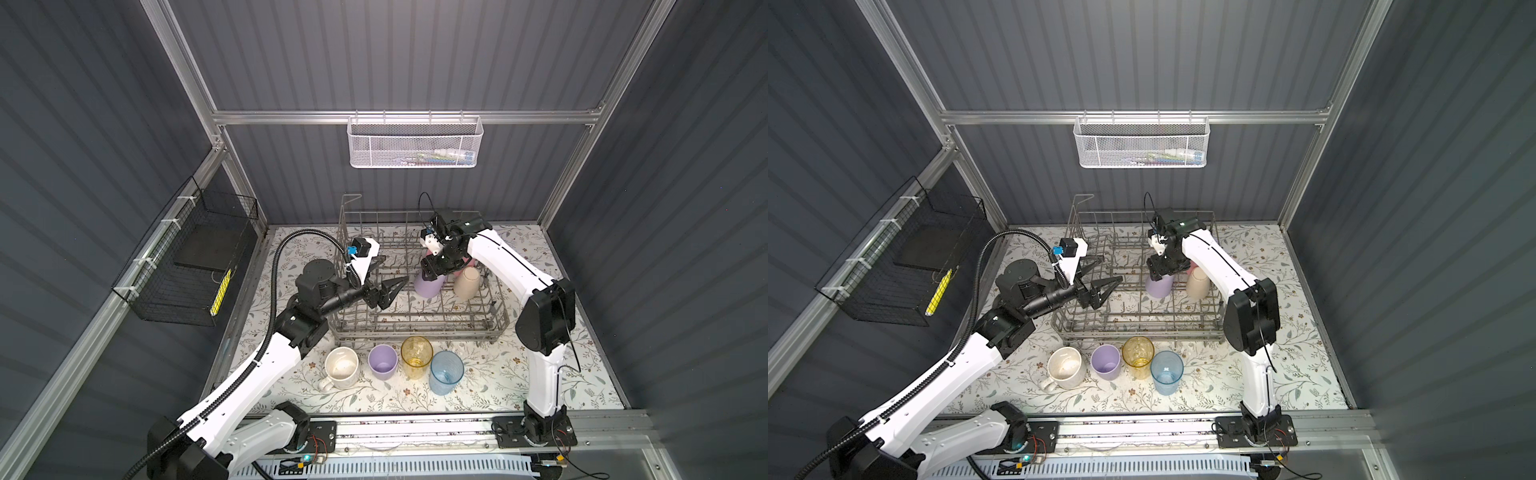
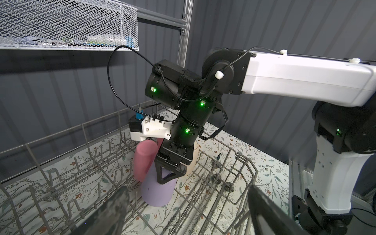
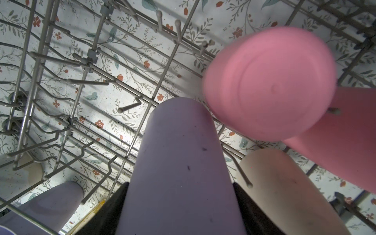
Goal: Load the cups into the dish rack
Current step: 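Set the purple cup beside the pink cups and open the right gripper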
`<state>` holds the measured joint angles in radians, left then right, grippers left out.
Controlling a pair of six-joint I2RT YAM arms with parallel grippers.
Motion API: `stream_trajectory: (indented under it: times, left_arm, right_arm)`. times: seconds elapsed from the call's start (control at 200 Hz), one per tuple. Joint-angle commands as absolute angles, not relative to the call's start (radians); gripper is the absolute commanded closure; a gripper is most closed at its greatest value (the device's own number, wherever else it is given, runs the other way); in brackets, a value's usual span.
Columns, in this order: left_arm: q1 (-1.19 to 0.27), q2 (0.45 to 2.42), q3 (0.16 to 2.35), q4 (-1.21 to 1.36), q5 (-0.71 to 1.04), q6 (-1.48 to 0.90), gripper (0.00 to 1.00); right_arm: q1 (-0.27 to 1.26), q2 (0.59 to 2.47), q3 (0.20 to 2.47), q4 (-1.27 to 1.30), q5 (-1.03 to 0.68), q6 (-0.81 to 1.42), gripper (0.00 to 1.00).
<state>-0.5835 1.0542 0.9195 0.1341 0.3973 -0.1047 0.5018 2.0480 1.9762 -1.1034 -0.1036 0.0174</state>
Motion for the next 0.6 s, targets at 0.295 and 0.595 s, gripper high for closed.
stream_trajectory:
  times: [0.295,0.595]
  left_arm:
    - [-0.583,1.050,0.902,0.121,0.422,-0.080,0.09]
    - [-0.583,1.054,0.900,0.123,0.426,-0.080,0.09]
  right_arm:
    - [0.523,2.112,2.038,-1.147,-0.069,0.006,0.48]
    - [0.531,2.130,2.042,-1.151,-0.036,0.012,0.46]
